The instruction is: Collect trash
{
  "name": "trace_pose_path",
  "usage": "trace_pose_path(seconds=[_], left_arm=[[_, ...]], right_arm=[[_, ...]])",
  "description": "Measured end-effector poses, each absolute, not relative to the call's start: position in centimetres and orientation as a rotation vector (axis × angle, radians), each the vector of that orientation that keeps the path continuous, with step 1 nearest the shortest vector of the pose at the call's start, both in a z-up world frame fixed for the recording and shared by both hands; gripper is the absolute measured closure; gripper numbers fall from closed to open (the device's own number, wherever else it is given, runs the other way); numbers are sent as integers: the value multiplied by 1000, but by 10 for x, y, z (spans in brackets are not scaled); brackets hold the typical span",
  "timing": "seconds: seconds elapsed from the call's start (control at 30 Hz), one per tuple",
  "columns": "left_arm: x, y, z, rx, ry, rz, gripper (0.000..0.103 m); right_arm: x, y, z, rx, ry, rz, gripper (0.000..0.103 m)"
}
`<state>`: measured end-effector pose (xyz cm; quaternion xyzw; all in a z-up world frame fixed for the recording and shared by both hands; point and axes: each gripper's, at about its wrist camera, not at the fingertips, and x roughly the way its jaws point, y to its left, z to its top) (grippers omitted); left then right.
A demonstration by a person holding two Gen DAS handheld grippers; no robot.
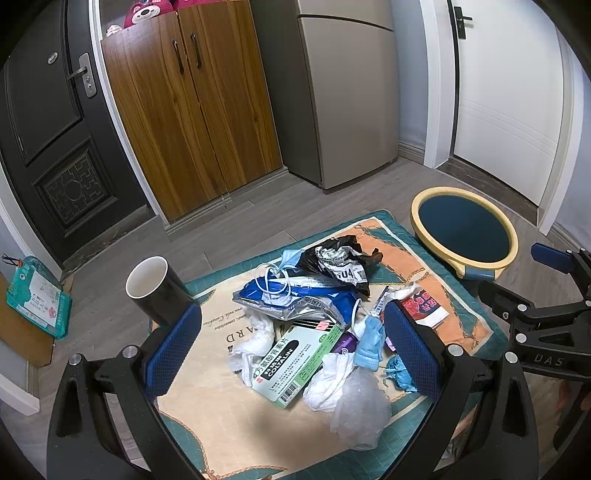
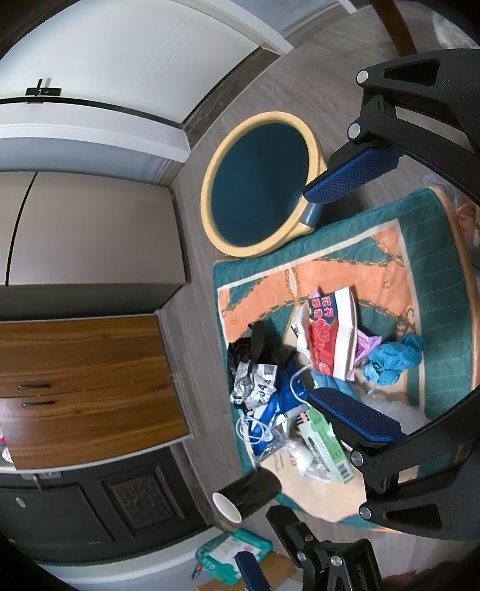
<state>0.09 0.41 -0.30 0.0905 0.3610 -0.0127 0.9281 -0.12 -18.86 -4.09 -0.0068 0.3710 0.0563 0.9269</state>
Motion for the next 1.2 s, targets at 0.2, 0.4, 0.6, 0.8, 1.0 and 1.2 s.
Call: trace_pose_path(seconds=[0.2, 0.4, 0.6, 0.8, 1.0, 1.2], left_arm=[[1, 4, -3, 188, 741, -25, 6], [1, 4, -3, 188, 738, -24, 6], [1, 5, -3, 189, 737, -25, 6], [1, 5, -3, 189, 737, -25, 6], [1, 5, -3, 190, 737, -24, 6], [1, 5, -3, 190, 736, -25, 6]], right_arm=[[-1, -189, -42, -16, 761, 111, 4], [-1, -189, -43, -17, 761, 108, 4], [-1, -190, -44, -20, 763, 104, 4], [-1, -190, -44, -19, 763, 104, 4], [-2, -191, -45, -19, 765, 103, 4], [-2, -191, -45, -20, 766, 103, 4]])
